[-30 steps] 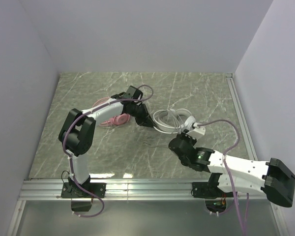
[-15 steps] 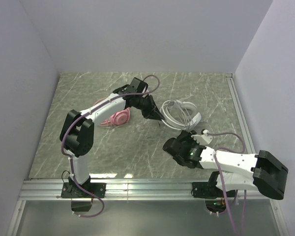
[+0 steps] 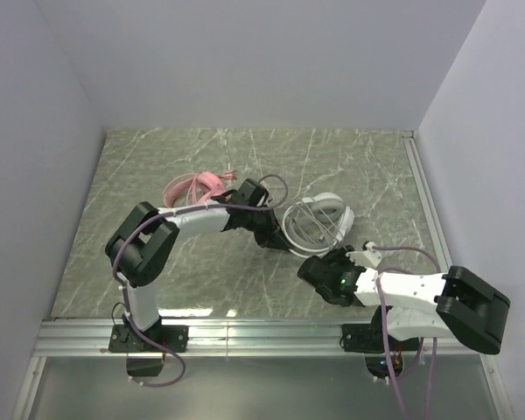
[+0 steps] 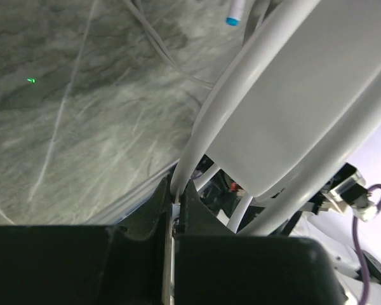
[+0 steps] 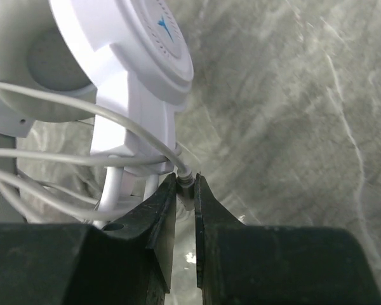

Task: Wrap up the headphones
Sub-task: Wrap the headphone cable with the right arm

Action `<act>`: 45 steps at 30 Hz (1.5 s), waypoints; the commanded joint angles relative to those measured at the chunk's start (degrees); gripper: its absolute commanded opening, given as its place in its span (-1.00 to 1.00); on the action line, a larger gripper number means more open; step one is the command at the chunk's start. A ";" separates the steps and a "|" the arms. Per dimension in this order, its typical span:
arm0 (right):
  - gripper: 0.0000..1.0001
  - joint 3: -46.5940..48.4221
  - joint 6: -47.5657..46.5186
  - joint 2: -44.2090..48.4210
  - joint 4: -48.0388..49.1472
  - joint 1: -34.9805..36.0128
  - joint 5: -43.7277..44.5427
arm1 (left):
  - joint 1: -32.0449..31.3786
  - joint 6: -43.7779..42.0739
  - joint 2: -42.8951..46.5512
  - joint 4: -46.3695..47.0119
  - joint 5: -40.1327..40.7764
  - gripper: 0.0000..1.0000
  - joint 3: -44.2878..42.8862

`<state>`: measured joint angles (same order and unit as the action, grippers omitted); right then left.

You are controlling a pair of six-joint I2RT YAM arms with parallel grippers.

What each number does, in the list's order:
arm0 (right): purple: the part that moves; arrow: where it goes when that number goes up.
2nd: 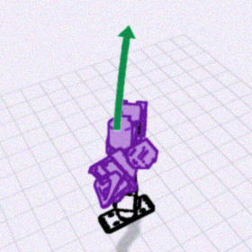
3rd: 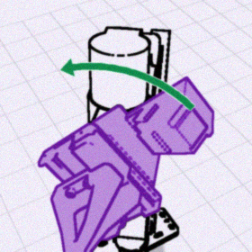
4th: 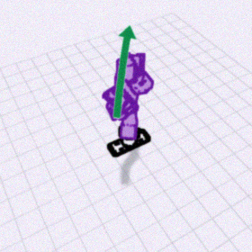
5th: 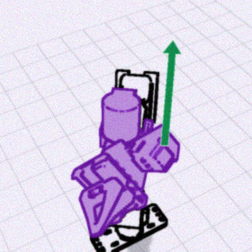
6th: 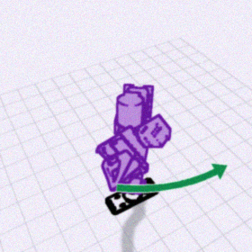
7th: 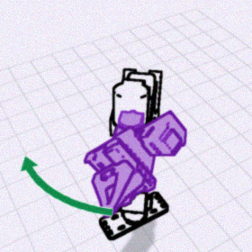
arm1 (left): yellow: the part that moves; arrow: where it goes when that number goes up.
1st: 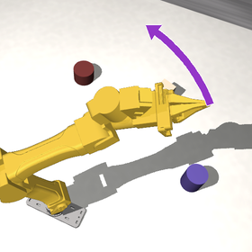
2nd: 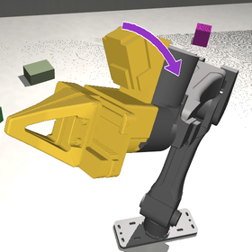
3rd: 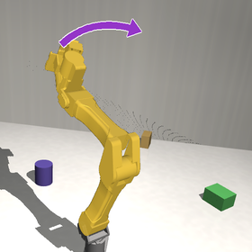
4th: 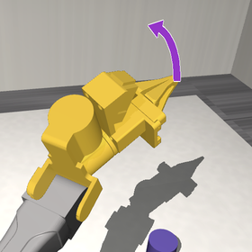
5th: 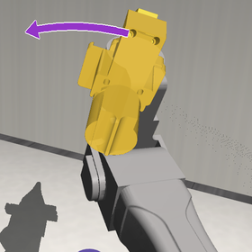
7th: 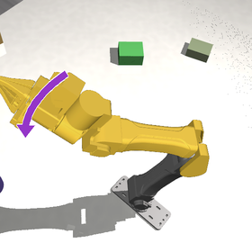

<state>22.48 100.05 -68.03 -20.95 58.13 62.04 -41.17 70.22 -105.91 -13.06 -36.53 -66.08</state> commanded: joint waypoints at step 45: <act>-0.22 -14.83 -17.87 22.68 19.72 -12.78 -18.45 | -4.80 -10.27 -5.45 -0.30 3.40 -0.99 6.06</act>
<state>6.20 82.19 -45.41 -9.30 45.58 44.73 -44.10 65.39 -111.46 -6.68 -31.05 -60.31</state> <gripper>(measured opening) 0.396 0.055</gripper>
